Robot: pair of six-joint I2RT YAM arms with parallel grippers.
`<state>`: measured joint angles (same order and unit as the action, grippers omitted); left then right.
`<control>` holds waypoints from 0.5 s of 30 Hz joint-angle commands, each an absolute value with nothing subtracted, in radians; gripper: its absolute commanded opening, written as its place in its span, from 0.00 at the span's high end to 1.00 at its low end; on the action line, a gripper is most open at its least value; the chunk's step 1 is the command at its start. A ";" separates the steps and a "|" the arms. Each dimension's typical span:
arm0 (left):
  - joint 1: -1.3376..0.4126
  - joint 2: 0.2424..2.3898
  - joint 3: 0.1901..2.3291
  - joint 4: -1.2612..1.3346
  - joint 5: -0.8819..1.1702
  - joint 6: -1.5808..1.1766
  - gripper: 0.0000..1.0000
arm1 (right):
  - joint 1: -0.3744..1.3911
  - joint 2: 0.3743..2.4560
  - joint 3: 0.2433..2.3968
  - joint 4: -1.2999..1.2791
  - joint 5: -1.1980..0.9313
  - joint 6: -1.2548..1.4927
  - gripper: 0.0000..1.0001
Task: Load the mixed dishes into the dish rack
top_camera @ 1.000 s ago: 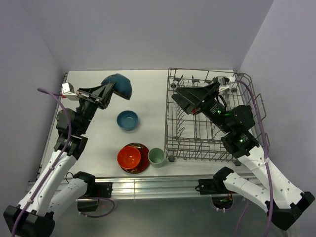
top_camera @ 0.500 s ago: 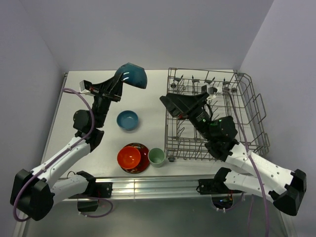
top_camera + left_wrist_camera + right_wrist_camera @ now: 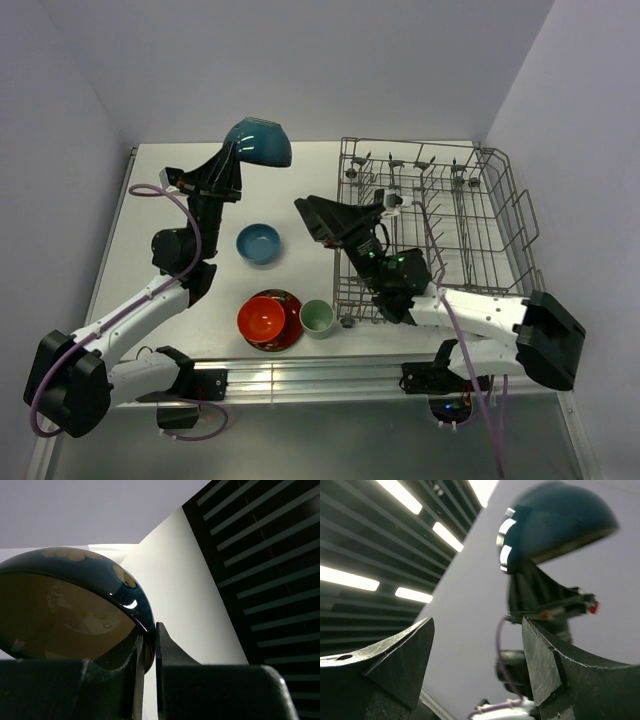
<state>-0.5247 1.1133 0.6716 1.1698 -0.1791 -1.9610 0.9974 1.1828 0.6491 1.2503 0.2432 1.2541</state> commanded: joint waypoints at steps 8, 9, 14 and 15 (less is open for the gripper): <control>-0.572 1.069 0.663 1.463 -0.262 -2.169 1.00 | 1.046 1.431 0.791 1.753 0.295 1.175 0.25; -0.575 1.052 0.658 1.456 -0.270 -2.168 1.00 | 1.055 1.442 0.802 1.762 0.291 1.164 0.25; -0.574 0.996 0.620 1.416 -0.282 -2.154 1.00 | 1.095 1.476 0.879 1.763 0.294 1.105 0.25; -0.574 0.989 0.615 1.408 -0.284 -2.152 1.00 | 1.112 1.474 0.893 1.760 0.305 1.070 0.26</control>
<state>-0.5709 1.0637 0.5991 1.1839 -0.2592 -1.9610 1.0805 1.4796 0.8185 1.2873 0.2703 1.1687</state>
